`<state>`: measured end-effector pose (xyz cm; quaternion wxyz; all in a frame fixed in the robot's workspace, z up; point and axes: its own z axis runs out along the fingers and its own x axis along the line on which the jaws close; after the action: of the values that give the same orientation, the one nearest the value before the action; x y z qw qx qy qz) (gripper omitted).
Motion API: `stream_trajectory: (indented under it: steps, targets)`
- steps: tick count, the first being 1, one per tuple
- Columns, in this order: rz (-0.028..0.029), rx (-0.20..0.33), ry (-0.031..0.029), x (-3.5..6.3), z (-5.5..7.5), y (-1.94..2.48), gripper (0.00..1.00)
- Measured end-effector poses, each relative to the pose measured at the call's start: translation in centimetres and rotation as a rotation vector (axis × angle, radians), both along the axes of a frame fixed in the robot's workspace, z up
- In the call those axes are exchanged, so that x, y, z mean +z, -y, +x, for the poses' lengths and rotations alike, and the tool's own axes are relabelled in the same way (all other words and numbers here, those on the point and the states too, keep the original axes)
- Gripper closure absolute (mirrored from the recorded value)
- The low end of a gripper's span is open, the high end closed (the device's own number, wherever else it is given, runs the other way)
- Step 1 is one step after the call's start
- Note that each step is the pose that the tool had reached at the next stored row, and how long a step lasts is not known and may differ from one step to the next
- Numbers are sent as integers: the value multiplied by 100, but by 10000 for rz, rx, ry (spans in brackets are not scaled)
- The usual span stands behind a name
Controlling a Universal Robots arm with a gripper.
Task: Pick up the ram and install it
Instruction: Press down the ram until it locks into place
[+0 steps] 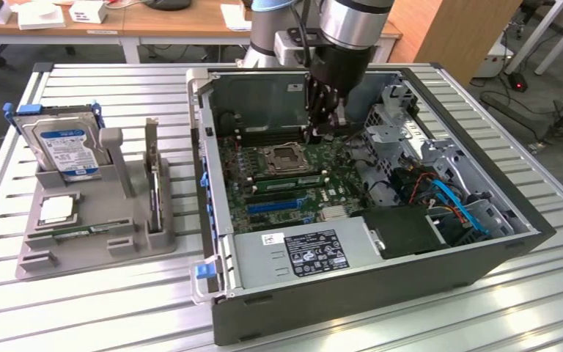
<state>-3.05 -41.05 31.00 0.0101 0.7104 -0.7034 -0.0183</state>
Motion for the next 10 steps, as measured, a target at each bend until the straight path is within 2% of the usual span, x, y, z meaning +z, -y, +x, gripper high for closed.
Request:
stream_trajectory:
  steps: [10]
  targets:
    - [0,1,0,0,1,0,91]
